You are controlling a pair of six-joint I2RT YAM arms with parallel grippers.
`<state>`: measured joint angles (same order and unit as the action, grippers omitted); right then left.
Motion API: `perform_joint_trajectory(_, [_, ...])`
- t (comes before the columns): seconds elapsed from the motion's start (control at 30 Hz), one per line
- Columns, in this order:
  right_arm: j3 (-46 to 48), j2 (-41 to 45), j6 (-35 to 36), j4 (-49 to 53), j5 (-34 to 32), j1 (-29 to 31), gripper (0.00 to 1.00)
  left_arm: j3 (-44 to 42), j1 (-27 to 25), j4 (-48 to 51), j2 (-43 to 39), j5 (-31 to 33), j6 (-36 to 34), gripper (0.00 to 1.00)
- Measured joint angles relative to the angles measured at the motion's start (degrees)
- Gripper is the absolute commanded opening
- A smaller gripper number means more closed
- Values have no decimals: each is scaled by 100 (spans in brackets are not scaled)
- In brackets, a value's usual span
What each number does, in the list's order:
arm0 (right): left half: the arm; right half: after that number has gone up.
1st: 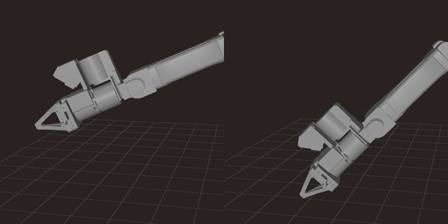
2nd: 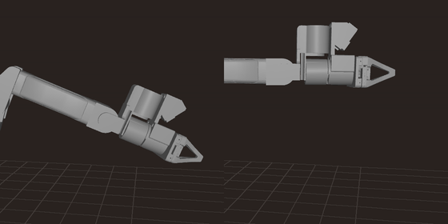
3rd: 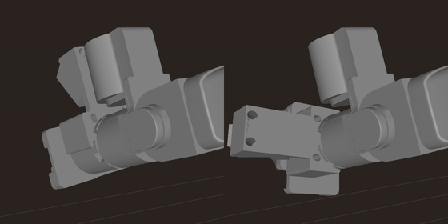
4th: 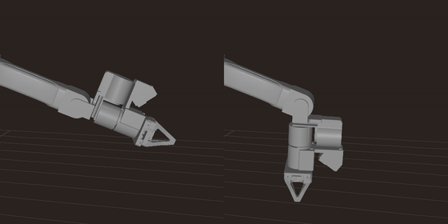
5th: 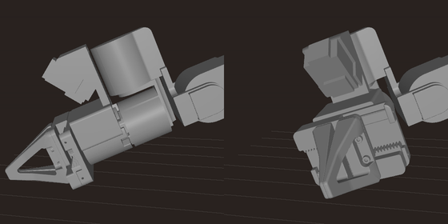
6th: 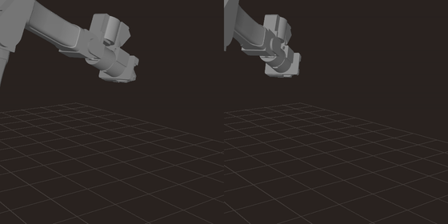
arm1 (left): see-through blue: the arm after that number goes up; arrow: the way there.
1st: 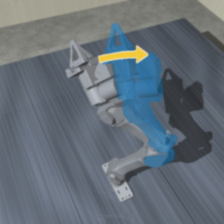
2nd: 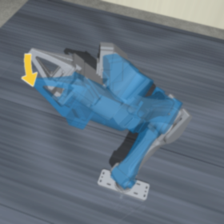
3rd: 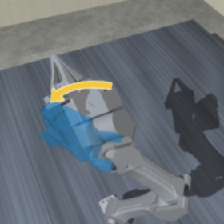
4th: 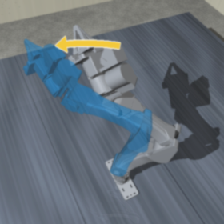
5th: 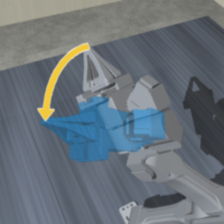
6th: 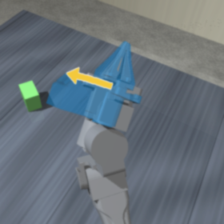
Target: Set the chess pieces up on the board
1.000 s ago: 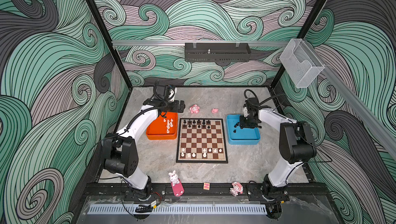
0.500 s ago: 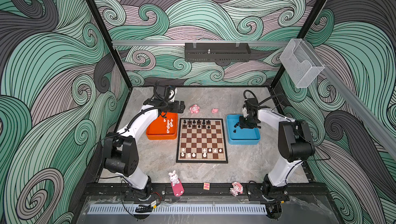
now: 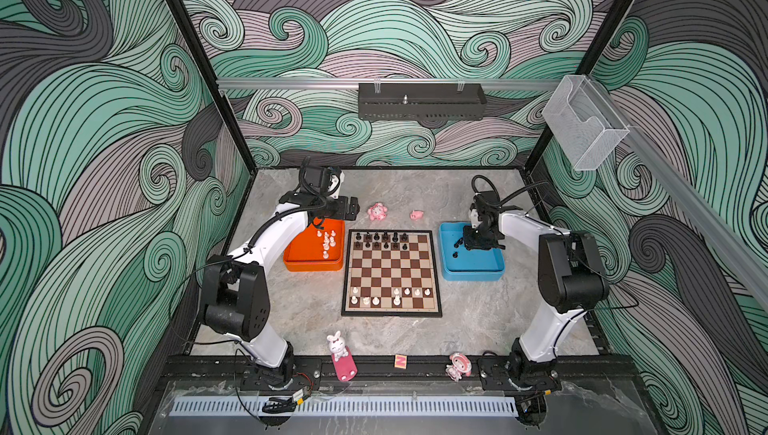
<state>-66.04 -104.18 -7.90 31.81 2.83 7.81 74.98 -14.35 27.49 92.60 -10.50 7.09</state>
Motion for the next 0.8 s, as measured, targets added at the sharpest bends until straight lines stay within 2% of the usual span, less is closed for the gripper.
perform_joint_trajectory(0.2, [0,0,0,-42,2,0,25,0,-9,0,22,0,0,98])
perform_joint_trajectory(0.5, [0,-138,0,-90,2,-2,25,0,-11,-2,33,0,0,99])
perform_joint_trajectory(0.8, [-7,-160,-2,-92,4,-2,18,0,-11,-2,33,0,0,99])
